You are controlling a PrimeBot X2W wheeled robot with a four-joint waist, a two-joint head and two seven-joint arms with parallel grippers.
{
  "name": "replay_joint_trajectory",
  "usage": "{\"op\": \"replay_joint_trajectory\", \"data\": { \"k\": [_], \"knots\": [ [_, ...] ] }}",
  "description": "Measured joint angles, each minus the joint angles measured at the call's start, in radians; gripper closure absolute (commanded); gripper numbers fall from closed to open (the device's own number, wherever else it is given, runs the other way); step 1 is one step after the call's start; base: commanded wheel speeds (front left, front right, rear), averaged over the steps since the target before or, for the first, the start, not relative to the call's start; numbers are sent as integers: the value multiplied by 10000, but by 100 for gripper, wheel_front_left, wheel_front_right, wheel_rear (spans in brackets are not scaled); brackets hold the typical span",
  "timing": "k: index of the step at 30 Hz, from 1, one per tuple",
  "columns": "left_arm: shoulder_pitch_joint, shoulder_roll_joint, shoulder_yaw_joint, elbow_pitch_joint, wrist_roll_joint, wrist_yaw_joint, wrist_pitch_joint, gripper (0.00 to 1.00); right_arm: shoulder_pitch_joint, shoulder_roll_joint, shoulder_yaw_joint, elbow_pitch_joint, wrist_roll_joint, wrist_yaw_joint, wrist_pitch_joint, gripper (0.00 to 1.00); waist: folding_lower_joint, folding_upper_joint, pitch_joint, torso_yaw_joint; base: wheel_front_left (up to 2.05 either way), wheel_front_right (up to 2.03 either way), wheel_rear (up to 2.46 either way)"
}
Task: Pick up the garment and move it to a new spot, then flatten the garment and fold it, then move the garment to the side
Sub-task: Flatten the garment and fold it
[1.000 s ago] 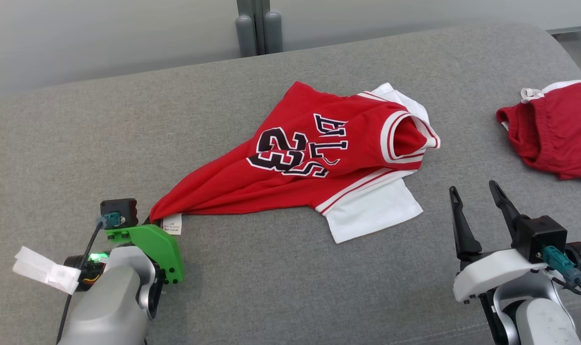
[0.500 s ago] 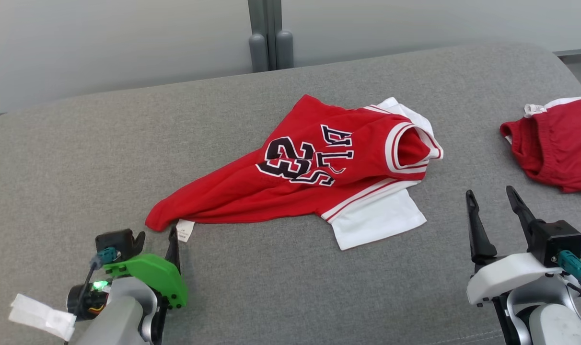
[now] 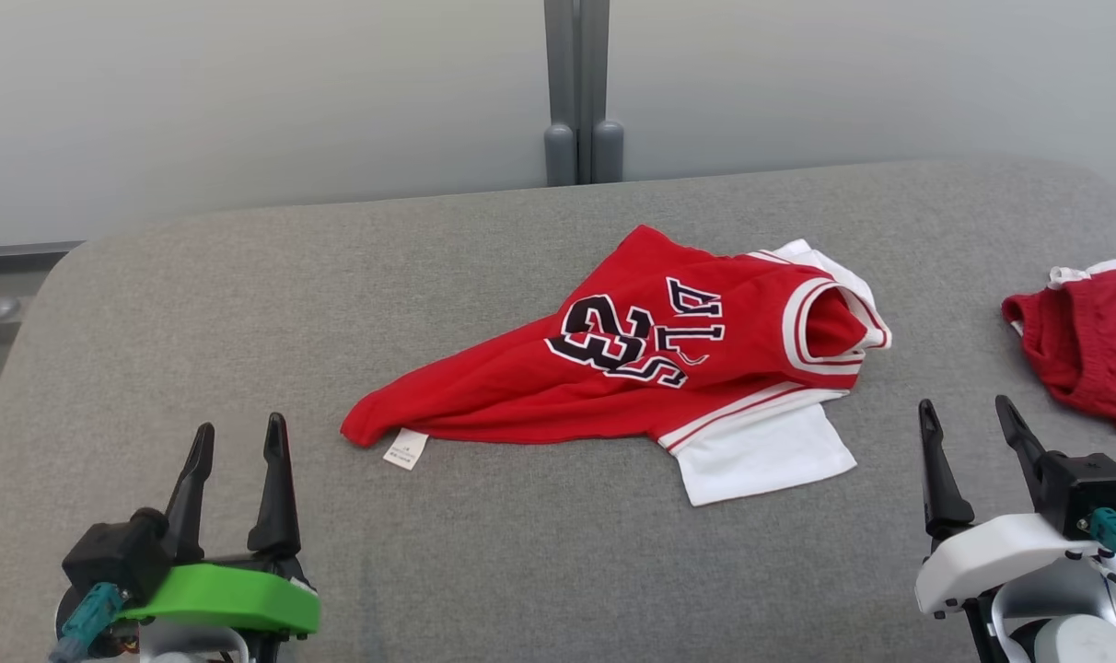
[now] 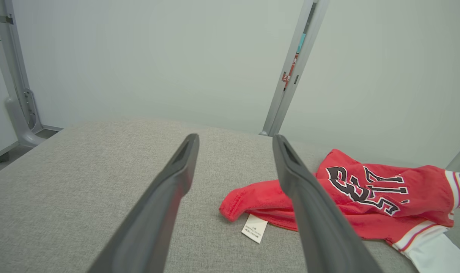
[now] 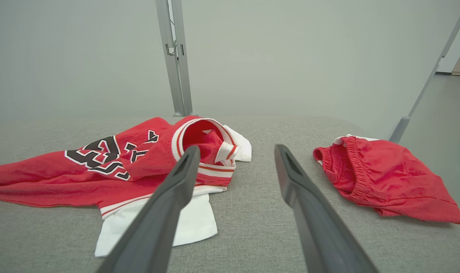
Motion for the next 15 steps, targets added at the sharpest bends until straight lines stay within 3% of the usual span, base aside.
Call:
{"op": "replay_joint_trajectory", "data": {
  "k": [5, 15],
  "knots": [
    [714, -408, 518, -729, 775, -456, -15, 0, 58, -17, 96, 253, 17, 2, -27, 0, 0, 0, -190, 288, 0, 0, 0],
    [1034, -616, 579, -420, 1064, -941, -15, 0, 142, -25, 280, 579, 155, 0, -165, 0, 0, 0, -375, 355, 0, 0, 0]
  ]
}}
